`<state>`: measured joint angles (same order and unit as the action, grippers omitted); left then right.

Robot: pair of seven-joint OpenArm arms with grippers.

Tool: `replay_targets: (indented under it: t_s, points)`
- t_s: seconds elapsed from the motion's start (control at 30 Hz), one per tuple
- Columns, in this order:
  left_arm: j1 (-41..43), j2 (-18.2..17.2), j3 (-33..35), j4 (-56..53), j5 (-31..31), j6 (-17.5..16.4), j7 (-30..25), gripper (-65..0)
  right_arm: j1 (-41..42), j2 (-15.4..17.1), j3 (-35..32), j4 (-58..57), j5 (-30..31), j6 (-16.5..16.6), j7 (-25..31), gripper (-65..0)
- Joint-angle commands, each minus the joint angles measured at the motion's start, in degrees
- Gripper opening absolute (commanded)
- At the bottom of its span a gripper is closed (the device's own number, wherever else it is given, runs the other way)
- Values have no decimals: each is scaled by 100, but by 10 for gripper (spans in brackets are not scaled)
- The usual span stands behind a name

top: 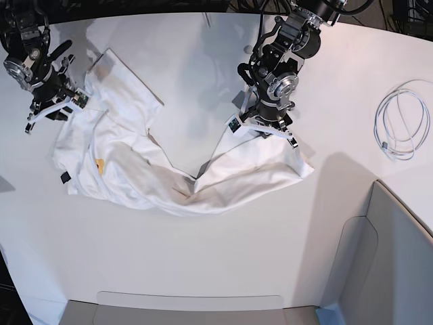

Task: Layout the t-shirt on the table in an organized manner, then fold the t-shirt properly
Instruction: 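Release and regrasp the shirt edge with the left gripper, then reposition the right gripper along the shirt edge and grasp it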

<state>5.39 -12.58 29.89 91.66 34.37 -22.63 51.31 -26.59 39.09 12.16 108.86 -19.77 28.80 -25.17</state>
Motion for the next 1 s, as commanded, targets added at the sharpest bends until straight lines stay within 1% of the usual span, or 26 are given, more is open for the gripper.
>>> replay_targets:
  t_s: [0.0, 0.07, 0.17, 0.3, 0.37, 0.43, 0.5, 0.57, 0.67, 0.7, 0.77, 0.8, 0.87, 0.97]
  points:
    - [11, -30, -13, -10, -171, -132, 192, -650, 96, 95, 54, -95, -23, -36, 86, -512]
    - [11, -30, -13, -10, -171, -132, 210, -650, 316, 16, 54, -367, 56, -36, -37, -512]
    - [11, -30, -13, -10, -171, -132, 210, -650, 395, -406, 63, -464, 522, -36, -274, -512]
    - [11, -30, -13, -10, -171, -132, 219, -650, 360, -634, 54, -464, 698, -36, -345, -512]
    - [11, -30, -13, -10, -171, -132, 219, -650, 360, -643, 54, -464, 698, -36, -318, -512]
    - [11, -30, -13, -10, -162, -132, 219, -650, 369, -582, 63, -464, 698, -36, -301, -512]
    - [11, -30, -13, -10, -162, -132, 219, -650, 404, -450, 98, -464, 698, -36, -239, -511]
    - [11, -30, -13, -18, -162, -132, 219, -650, 501, -353, 98, -464, 715, -36, -37, -511]
    - [11, -21, -13, -27, -162, -132, 219, -650, 597, -362, 98, -446, 1111, -36, -143, -511]
    - [11, -12, -13, -27, -162, -132, 227, -650, 633, -362, 98, -446, 1313, -36, -266, -511]
    - [11, -12, -13, -27, -162, -132, 298, -650, 729, -397, 142, -358, 1682, -36, -749, -511]
    - [11, -21, -13, -27, -162, -132, 377, -650, 764, -529, 247, -297, 1876, -36, -1048, -511]
    - [11, -30, -13, -27, -162, -132, 412, -650, 861, -933, 625, -95, 2219, -18, -1646, -511]
    - [11, -30, -13, -27, -162, -132, 447, -650, 1037, -1487, 1135, 222, 2553, 8, -2446, -511]
